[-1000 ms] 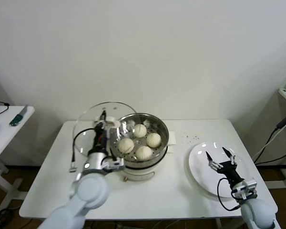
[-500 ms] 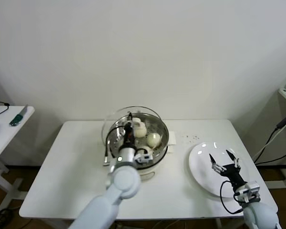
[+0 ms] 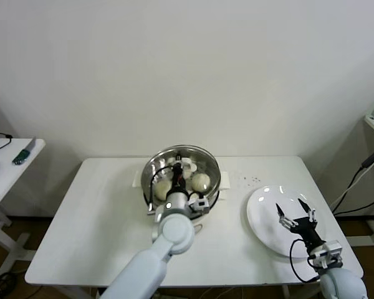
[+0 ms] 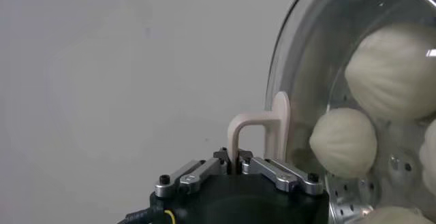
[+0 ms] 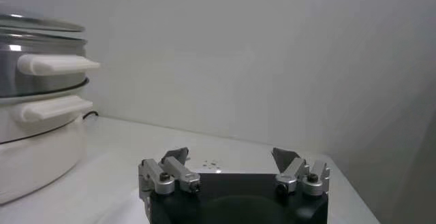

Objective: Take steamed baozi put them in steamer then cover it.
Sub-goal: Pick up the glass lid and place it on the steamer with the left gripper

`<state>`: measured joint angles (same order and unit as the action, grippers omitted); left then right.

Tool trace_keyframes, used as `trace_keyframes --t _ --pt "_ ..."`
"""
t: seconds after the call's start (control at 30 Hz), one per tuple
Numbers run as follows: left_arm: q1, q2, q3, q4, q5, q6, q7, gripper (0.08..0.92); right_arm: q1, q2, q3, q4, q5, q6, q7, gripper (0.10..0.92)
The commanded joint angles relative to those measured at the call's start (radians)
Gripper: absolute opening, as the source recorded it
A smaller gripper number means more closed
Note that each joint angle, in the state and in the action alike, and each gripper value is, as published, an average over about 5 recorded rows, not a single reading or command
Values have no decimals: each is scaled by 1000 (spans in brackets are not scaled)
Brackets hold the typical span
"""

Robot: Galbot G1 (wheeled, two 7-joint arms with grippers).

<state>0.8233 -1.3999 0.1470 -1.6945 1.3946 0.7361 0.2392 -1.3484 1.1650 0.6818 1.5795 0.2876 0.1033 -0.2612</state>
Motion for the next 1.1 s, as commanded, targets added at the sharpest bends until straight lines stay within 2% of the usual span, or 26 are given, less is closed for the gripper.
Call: trace_keyframes --t 0.03,0.37,1.1 --pt "-8 -19 8 36 6 49 5 154 0 4 2 0 -5 0 -1 823" --pt "2 -6 13 8 8 49 10 154 2 7 3 -3 -7 2 -1 823" --pt "1 27 35 33 5 49 -30 154 2 24 9 -10 -1 13 -11 823"
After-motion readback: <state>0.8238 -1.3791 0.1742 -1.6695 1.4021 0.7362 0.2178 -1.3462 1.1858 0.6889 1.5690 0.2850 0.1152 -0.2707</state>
